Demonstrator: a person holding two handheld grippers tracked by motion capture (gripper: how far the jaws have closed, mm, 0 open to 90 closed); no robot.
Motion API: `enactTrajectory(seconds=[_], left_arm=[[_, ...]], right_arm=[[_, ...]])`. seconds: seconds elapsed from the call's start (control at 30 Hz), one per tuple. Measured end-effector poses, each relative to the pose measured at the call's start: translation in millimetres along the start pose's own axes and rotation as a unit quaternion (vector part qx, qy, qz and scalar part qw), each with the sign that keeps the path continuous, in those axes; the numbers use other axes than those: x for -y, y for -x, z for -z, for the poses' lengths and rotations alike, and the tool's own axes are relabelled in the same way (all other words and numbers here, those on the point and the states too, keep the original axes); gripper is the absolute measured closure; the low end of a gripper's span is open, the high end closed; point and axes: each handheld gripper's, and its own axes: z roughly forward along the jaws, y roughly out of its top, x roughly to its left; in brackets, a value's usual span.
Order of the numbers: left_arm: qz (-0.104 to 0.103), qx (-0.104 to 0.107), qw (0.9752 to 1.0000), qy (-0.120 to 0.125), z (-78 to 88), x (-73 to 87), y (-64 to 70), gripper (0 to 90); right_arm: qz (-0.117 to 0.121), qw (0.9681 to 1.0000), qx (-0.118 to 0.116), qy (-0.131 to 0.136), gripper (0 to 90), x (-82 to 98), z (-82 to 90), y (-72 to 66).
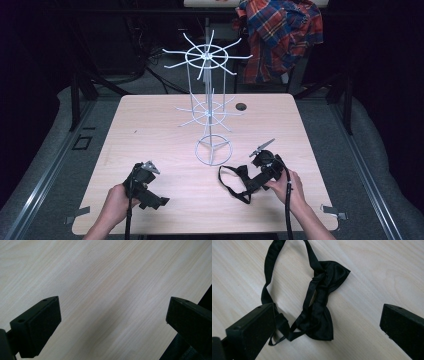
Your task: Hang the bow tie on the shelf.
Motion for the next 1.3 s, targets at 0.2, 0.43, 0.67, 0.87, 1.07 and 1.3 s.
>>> enactTrajectory(seconds=[0.2,0.43,0.67,0.87,1.07,1.3], left_arm=[[0.003,-0.002,1.0,0.001,1.5,2.2,0.8,0.0],[0.001,-0.004,1.0,-0.005,-0.5,0.3,0.5,0.0],[-0.003,-0.006,0.9999,-0.009,-2.8,-1.2,1.8,0.0],[-0.005,-0.006,0.9999,-0.009,-1.6,-0.5,1.7,0.1],[-0.008,-0.01,0.9998,-0.013,-0.8,-0.3,2.0,0.1],[-0.009,-0.011,0.9998,-0.013,-0.5,-0.6,3.7,0.1]], right_arm=[[-0.011,0.9998,0.002,-0.013,14.0,-4.7,-7.2,-2.6],[-0.015,0.9996,-0.003,-0.025,30.4,-3.1,-15.3,-3.2],[-0.006,0.9993,0.003,-0.036,43.9,-8.3,-20.2,-0.9],[-0.005,0.9986,-0.002,-0.052,48.7,-7.2,-24.9,-4.1],[-0.003,0.998,0.002,-0.063,61.1,-6.4,-31.3,-10.0],[-0.028,0.9981,-0.021,-0.05,72.6,-3.9,-32.4,-9.7]])
